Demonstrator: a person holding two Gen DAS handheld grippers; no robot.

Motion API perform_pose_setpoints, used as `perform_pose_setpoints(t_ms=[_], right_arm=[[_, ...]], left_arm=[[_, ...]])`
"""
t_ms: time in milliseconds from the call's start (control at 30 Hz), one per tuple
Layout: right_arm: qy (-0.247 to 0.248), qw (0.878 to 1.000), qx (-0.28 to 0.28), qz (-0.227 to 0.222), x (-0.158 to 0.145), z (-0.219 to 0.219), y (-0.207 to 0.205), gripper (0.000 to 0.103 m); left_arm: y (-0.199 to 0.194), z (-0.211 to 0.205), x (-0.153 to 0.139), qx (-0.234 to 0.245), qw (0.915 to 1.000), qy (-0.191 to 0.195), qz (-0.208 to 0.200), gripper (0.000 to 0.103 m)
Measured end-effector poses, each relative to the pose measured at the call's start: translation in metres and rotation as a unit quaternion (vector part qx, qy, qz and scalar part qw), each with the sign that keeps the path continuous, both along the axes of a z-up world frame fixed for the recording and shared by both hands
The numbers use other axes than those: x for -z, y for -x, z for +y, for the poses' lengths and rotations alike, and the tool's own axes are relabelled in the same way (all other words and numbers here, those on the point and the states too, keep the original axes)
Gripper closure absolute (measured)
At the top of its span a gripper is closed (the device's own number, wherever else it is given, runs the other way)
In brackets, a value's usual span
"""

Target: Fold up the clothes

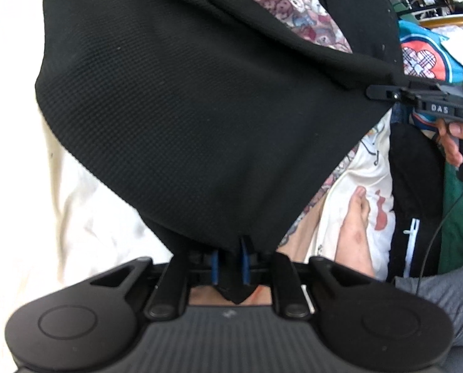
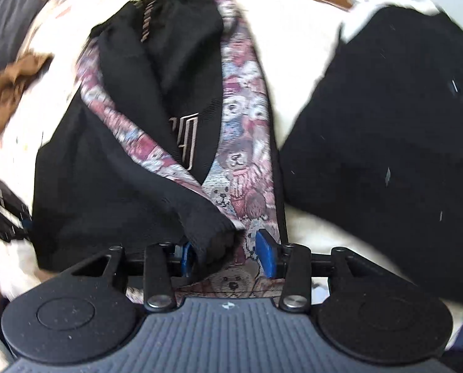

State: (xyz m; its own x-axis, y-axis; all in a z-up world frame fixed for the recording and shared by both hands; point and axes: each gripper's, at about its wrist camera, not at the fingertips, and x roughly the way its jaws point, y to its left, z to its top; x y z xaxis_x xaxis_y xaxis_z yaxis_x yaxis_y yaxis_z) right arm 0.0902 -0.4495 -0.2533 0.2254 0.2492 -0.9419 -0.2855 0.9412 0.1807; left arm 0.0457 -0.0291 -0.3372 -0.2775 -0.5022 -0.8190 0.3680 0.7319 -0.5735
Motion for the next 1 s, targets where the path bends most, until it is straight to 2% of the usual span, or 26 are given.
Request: perform_pose_setpoints(t_ms=[167, 533, 567, 600, 633, 700, 733, 867, 1000], right_arm=[[-0.003, 0.999, -0.035, -0.006, -0.005, 0.009, 0.001, 0.058], [0.030, 0.992, -0.118, -0.024, -0.008, 0.044, 0.000, 0.058], [0.031, 0.991, -0.124, -0.026, -0.008, 0.046, -0.001, 0.060], [0.032, 0.991, -0.128, -0.027, -0.009, 0.049, -0.001, 0.069], [0.033, 0.991, -0.128, -0.029, -0.009, 0.050, -0.001, 0.085], [0.034, 0.991, -0.126, -0.032, -0.011, 0.048, -0.001, 0.092], [0.035, 0.991, -0.125, -0.034, -0.012, 0.047, -0.001, 0.094], [0.030, 0.995, -0.092, -0.024, -0.013, 0.032, -0.006, 0.096], [0.023, 0.999, -0.035, 0.005, -0.011, 0.005, -0.011, 0.097]], left_arm=[[-0.004, 0.008, -0.001, 0.000, 1.0000, 0.000, 0.001, 0.089], [-0.007, 0.006, -0.002, 0.001, 1.0000, 0.001, 0.000, 0.089], [-0.008, 0.007, -0.002, 0.001, 1.0000, 0.001, 0.000, 0.089], [-0.008, 0.007, -0.002, 0.001, 1.0000, 0.001, 0.000, 0.090], [-0.006, 0.002, -0.003, -0.001, 1.0000, 0.001, -0.002, 0.090], [-0.002, -0.010, -0.006, -0.005, 1.0000, 0.000, -0.005, 0.093], [0.004, -0.030, -0.004, 0.015, 0.9997, -0.008, -0.017, 0.095], [0.003, -0.029, -0.004, 0.024, 0.9995, -0.013, -0.018, 0.098], [0.001, -0.027, -0.005, 0.038, 0.9989, -0.015, -0.023, 0.099]])
